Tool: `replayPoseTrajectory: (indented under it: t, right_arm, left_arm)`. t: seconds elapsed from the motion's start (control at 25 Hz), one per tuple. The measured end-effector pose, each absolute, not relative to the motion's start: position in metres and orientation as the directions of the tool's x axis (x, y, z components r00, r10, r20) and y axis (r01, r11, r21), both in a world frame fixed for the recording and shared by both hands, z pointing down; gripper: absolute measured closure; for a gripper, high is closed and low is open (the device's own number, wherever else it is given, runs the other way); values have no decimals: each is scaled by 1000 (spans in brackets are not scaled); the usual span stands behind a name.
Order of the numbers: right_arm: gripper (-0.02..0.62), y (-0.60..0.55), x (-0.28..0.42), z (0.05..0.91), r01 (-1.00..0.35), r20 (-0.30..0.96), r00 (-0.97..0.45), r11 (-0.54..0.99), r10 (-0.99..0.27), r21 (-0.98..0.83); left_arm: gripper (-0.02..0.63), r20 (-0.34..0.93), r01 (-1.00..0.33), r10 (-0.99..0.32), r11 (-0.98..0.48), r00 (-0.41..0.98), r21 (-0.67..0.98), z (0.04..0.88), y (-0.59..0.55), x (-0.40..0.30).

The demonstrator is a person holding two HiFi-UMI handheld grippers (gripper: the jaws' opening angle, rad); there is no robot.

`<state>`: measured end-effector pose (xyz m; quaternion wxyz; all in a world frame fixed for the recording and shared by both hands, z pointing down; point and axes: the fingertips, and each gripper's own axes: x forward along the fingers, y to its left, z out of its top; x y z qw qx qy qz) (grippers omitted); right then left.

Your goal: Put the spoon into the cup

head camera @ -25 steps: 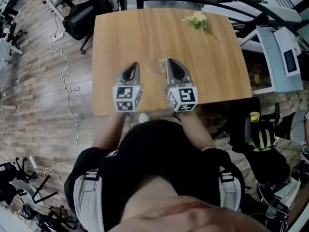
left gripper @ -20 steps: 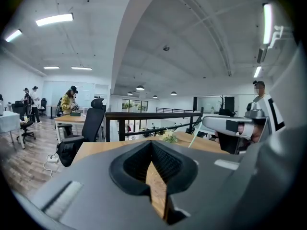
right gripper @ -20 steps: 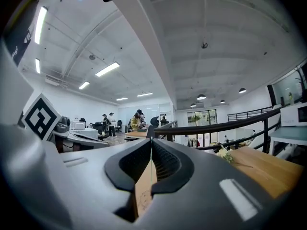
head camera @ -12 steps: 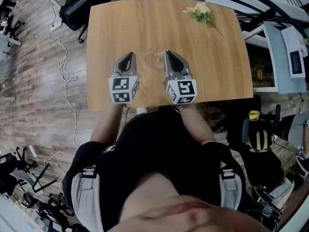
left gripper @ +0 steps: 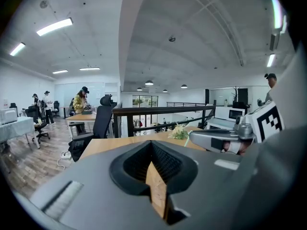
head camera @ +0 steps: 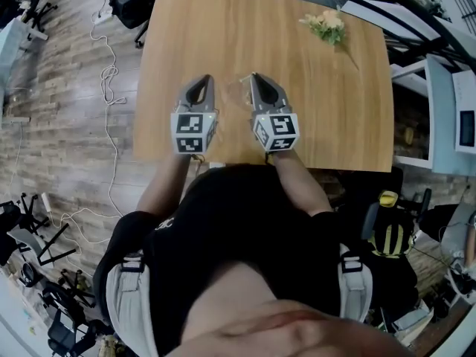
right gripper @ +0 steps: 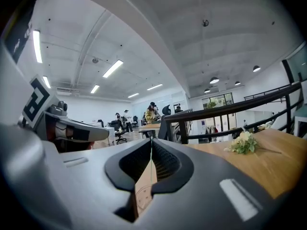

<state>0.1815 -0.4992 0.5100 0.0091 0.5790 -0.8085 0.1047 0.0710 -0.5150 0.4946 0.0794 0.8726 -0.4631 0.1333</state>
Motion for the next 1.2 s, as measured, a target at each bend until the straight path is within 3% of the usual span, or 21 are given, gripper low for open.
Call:
replayPoseTrajectory:
  t: [0.36, 1.2]
  right_arm:
    - [589, -516, 172, 552, -911, 196, -376, 323, -906, -256]
    - [589, -523, 184, 636, -846, 357, -312, 87, -881, -525]
  left_arm:
    - [595, 341, -869, -815, -495, 468, 9, 506, -511, 48]
    - [595, 393, -904, -831, -428, 394, 3, 523, -497, 16]
